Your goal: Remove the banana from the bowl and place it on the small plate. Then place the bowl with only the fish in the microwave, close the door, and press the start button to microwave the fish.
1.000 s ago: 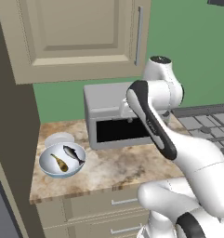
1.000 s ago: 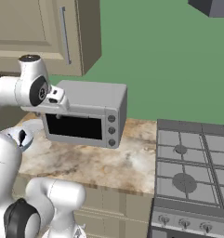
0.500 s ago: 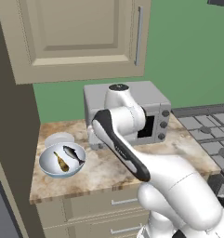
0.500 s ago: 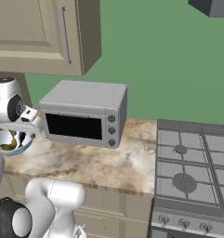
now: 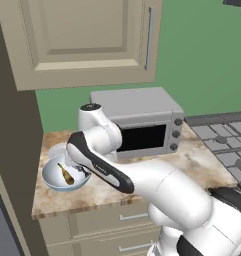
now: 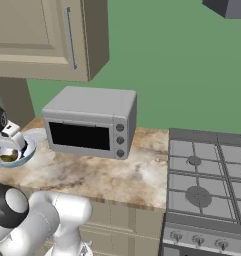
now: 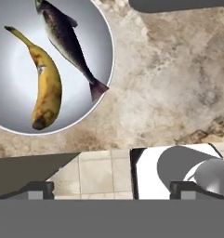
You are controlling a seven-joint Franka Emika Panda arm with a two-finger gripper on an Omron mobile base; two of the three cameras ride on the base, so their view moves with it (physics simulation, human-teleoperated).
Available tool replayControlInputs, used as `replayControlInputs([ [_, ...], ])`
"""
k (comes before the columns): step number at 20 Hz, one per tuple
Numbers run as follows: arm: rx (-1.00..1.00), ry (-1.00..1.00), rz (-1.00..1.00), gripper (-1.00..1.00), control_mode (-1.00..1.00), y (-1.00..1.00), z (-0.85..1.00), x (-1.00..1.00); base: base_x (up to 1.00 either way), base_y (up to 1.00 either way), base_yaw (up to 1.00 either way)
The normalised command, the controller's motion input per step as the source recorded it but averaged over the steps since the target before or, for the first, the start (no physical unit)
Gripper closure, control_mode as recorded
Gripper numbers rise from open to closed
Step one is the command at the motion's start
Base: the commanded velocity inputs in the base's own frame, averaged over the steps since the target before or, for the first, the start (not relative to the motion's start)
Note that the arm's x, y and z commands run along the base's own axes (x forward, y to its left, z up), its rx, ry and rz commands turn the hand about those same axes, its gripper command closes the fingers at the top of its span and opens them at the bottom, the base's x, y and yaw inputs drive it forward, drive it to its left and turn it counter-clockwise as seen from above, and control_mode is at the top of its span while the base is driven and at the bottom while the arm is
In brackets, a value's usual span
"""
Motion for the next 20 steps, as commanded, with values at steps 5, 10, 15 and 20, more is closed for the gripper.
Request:
replayControlInputs([
  [5,0.00,0.00,0.00,-1.00,-1.00,0.36,-0.21,0.03,0.00,0.00,0.00],
  [10,0.00,0.02,0.00,-1.00,-1.00,0.47,-0.22,0.13,0.00,0.00,0.00],
  [15,0.00,0.00,0.00,-1.00,-1.00,0.20,-0.21,0.19,0.00,0.00,0.00],
  [20,0.00,0.00,0.00,-1.00,-1.00,0.13,-0.26,0.25,0.00,0.00,0.00],
])
